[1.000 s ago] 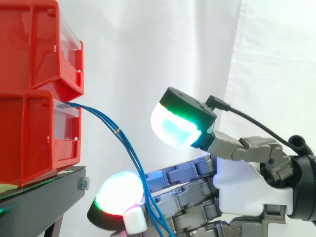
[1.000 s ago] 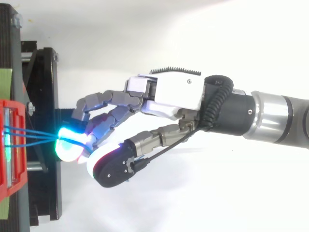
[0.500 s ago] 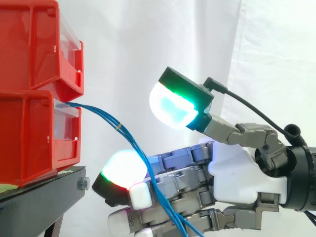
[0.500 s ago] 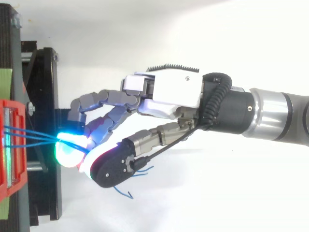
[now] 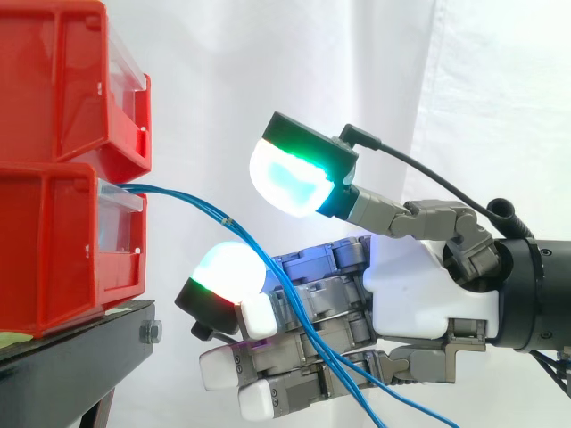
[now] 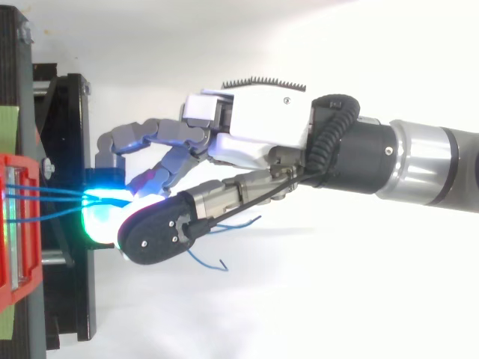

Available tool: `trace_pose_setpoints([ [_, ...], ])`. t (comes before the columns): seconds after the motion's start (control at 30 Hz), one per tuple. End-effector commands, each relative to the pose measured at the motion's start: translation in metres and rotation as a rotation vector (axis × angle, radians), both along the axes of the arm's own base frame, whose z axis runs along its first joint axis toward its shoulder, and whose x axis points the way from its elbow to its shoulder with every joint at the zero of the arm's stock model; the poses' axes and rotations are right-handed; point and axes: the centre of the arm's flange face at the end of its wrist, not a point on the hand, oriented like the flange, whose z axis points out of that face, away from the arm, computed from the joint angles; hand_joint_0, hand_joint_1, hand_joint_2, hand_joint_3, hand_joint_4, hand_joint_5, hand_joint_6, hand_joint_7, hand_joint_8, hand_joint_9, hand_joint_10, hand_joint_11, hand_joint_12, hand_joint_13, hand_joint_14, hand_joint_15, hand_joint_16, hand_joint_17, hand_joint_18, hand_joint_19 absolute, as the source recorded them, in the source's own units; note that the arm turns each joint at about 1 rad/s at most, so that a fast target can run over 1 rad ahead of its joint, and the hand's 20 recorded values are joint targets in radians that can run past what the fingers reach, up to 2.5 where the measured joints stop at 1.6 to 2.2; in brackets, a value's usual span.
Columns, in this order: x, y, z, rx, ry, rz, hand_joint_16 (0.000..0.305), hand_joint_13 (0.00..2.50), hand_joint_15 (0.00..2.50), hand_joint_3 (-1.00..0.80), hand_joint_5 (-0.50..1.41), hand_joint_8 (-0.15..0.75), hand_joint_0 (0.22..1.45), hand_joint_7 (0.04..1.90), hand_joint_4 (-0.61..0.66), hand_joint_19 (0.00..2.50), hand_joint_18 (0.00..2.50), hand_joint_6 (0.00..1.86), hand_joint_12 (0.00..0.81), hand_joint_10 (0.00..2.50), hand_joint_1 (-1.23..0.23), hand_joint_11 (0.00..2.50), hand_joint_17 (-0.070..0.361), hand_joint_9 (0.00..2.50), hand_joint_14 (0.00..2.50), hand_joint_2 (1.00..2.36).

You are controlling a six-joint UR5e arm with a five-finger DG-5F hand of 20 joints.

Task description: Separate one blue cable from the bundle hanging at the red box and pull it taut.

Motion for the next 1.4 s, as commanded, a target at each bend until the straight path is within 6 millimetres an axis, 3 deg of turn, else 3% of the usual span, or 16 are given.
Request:
trace_pose_setpoints([
  [0.0,-0.001,-0.005,-0.001,-0.001,0.007,-0.007,0.034,0.91,0.40,-0.43,-0.11,0.345,0.60,1.42,0.22,0.37,0.66,0.50,0.326,0.01,-0.53,0.46,0.076,0.95,0.02,1.01],
  [0.3,-0.003,-0.022,0.008,-0.028,0.007,-0.029,0.033,0.93,0.40,-0.39,-0.13,0.350,0.62,1.31,0.20,0.36,0.68,0.61,0.323,0.02,-0.51,0.50,0.073,0.99,0.02,1.01],
  [0.37,-0.005,-0.026,0.014,-0.065,0.015,-0.035,0.032,0.94,0.40,-0.30,-0.13,0.327,0.64,1.31,0.17,0.35,0.69,0.62,0.320,0.02,-0.56,0.51,0.073,1.00,0.01,1.02],
  [0.63,-0.016,-0.040,0.061,-0.188,0.002,-0.069,0.033,0.94,0.40,-0.10,-0.17,0.307,0.64,1.22,0.15,0.35,0.69,0.72,0.331,0.02,-0.74,0.52,0.075,0.96,0.01,1.02],
  [0.73,-0.019,-0.041,0.068,-0.208,0.009,-0.078,0.032,0.94,0.42,-0.16,-0.19,0.310,0.67,1.12,0.18,0.35,0.68,0.78,0.327,0.02,-0.76,0.57,0.072,0.95,0.02,1.02],
  [0.83,-0.019,-0.042,0.070,-0.214,0.012,-0.082,0.031,0.95,0.43,-0.33,-0.20,0.309,0.69,1.09,0.19,0.35,0.68,0.80,0.331,0.02,-0.80,0.60,0.070,0.93,0.02,1.01],
  [0.93,-0.020,-0.042,0.073,-0.214,0.013,-0.082,0.031,0.96,0.43,-0.50,-0.19,0.317,0.62,1.11,0.21,0.37,0.67,0.82,0.329,0.02,-0.73,0.61,0.069,0.95,0.02,1.00],
  [1.1,-0.020,-0.041,0.079,-0.222,0.012,-0.086,0.031,1.00,0.44,-0.50,-0.14,0.339,0.60,1.20,0.21,0.39,0.68,0.79,0.325,0.02,-0.49,0.61,0.069,1.08,0.02,1.00],
  [1.37,-0.020,-0.042,0.081,-0.224,0.017,-0.125,0.032,1.01,0.44,-0.15,-0.17,0.351,0.61,1.19,0.16,0.41,0.70,0.84,0.341,0.02,-0.65,0.64,0.071,1.06,0.02,1.02],
])
